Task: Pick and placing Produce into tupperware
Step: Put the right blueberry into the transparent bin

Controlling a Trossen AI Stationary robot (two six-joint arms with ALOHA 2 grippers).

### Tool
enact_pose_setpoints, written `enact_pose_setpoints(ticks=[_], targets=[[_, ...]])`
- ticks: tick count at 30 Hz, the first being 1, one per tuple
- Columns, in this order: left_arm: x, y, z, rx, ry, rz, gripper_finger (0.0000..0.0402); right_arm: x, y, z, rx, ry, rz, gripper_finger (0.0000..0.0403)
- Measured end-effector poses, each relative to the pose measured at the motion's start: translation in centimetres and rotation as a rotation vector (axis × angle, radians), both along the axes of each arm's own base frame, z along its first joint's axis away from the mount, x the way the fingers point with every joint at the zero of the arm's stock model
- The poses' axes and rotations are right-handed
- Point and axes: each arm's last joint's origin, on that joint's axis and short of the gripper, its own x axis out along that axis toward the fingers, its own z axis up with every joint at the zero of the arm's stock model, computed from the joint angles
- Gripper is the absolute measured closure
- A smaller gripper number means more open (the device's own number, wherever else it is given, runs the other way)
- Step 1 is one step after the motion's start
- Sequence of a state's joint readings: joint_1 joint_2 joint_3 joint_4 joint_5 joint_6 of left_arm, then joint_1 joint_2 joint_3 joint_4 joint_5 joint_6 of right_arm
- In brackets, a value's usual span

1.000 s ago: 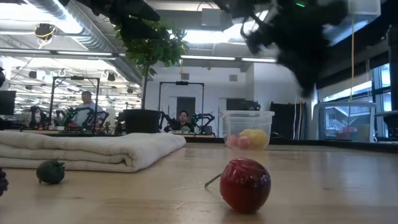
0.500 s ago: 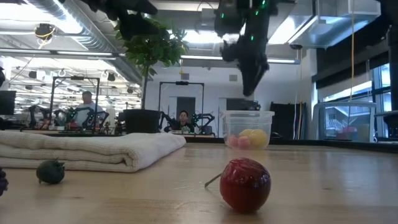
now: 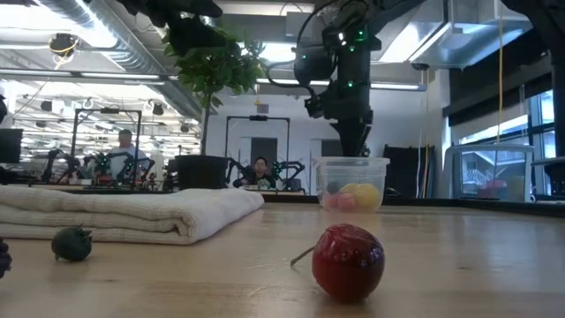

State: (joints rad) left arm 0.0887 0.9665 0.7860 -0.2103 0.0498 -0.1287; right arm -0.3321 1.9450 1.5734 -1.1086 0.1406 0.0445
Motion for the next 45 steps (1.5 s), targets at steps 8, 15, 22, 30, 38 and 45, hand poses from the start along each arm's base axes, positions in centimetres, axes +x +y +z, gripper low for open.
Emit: enact_pose_setpoints(ticks=[8,15,22,30,38,45], targets=[[0.0,0.0,0.0,0.002,0.000,0.000,0.0117,-1.5,1.8,2.1,0.067,0.216,0.057,0.0197],[0.0,0.0,0.0,0.007,0.001,-0.003,0.0117,-2.0,7.4,4.6,0.150,0.246,0.038,0.0221],[-0.2,0.0,-0.4,0.007,0.051,0.008,0.0117,-2.6,14.5,4.0,0.134,0.295,0.149,0.0249],[-0.2,0.0,-0.5,0.005,0.056,0.009,0.0117,-6.5,18.3,-2.0,0.305,0.591,0.100,0.0264],[-0.2,0.0,-0.5,0.003,0.057,0.009,0.0117,-11.8,18.5,-6.8,0.313,0.878,-0.003,0.0265],[-0.2,0.0,-0.5,0.000,0.056,0.011,0.0117,-14.7,18.6,-8.8,0.225,0.985,-0.142,0.0265]])
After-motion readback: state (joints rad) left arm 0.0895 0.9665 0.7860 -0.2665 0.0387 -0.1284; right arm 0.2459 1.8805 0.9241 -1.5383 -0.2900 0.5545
